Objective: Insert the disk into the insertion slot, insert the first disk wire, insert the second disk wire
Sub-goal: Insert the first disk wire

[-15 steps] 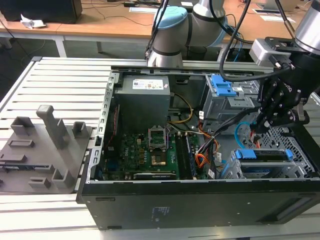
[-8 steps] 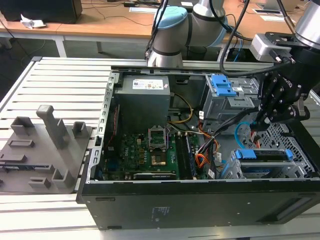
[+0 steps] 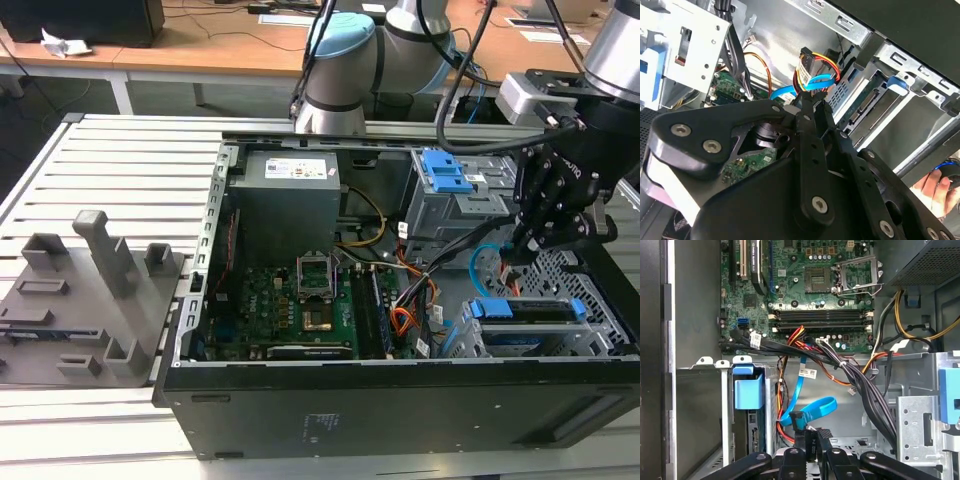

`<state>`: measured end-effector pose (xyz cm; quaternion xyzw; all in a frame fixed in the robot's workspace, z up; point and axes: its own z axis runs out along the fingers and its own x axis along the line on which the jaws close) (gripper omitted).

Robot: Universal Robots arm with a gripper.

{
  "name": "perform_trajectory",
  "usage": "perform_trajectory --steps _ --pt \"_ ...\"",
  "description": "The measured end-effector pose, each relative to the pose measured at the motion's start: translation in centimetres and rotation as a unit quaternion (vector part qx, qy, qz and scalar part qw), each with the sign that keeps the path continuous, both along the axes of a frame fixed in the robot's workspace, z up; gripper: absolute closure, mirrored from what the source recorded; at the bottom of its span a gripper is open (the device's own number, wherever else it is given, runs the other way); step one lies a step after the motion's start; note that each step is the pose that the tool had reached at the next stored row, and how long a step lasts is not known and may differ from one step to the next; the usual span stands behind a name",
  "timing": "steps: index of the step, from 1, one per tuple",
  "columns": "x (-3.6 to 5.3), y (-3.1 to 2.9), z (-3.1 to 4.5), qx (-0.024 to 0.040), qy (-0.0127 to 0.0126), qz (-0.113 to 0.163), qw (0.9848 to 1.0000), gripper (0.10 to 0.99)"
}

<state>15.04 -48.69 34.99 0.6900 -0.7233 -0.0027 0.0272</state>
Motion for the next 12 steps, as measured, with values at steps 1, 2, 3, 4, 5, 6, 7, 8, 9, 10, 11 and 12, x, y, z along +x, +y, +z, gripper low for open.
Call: perform_trajectory --steps 1,2,3,4,5,6,7,8,9,10,11,12 --pt "0.0 -0.26 -0.07 0.0 0.0 0.0 1.0 0.847" --pt "0.0 -0.47 -0.11 0.0 0.0 0.0 1.0 0.847" --pt "0.0 -0.53 -0.11 0.0 0.0 0.0 1.0 0.847" --pt "0.0 -0.61 -0.11 0.0 0.0 0.0 1.0 0.847" --pt "0.0 -0.64 -0.11 0.0 0.0 0.0 1.0 0.847" --pt "0.0 -0.68 -0.11 0.0 0.0 0.0 1.0 0.863" --pt "0.0 -0.73 -0.11 0.0 0.0 0.0 1.0 0.922" --pt "0.0 -0.77 -0.11 0.0 0.0 0.0 1.0 0.925" --pt "0.0 -0.82 -0.12 0.0 0.0 0.0 1.0 0.925" --pt "0.0 -0.9 -0.12 0.0 0.0 0.0 1.0 0.925" --pt "-0.01 -0.94 -0.11 0.0 0.0 0.0 1.0 0.925" --pt "0.0 -0.96 -0.12 0.0 0.0 0.0 1.0 0.925"
